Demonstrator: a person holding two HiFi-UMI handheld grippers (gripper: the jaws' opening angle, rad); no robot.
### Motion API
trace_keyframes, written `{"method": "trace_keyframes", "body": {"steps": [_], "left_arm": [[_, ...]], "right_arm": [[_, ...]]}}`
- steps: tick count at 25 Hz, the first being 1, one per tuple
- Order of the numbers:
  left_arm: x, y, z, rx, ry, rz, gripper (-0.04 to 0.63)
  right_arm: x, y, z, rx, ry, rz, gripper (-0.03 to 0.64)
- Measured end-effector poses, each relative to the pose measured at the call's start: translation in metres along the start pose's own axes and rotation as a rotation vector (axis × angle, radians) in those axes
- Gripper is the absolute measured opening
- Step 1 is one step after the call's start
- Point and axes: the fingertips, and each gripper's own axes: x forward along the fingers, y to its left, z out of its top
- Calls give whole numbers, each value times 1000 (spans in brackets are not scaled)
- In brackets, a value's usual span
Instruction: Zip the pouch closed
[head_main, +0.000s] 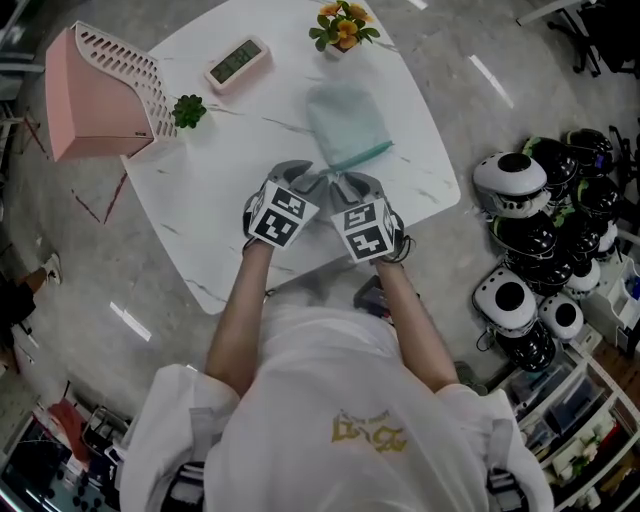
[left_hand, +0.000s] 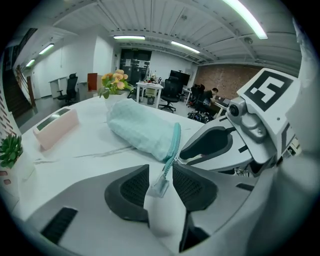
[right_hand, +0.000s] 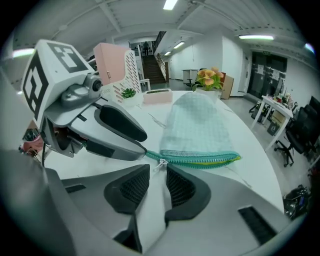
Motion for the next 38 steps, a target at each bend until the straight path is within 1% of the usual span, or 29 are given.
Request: {"method": "trace_keyframes", "body": {"steps": [3,8,11,17,20,24,29,31,38], "left_arm": [[4,-3,3,23,5,-6,149],[10,-6,4,94,39,-12,138],[13,-8,5,111,50,-20,136],[19,-11,8,150,66,-29,117],[22,-12,7,156,75,-34,87],[24,-14,6,165,85,-39,86],[26,-13,4,195,90,-20,57],[26,-14,4,190,93,-26,38],[24,-15,4,160,93,-49,34]], "right_arm": [[1,-5,-2,-29,8,-19,109],[2,-7,-1,-54,3,-17,96],[0,-8,0,-67,-6,-32,40],[2,-9,4,-70,-12,-28,40],[4,-11,5,-75,-8,-27,41],[4,-12,3,-78,-4,-27,32],[6,-12,4,-103,-7,-30,18],[8,-12,5,-108,-8,-30,18],[7,-12,5,-119,-3,-17,17]]}}
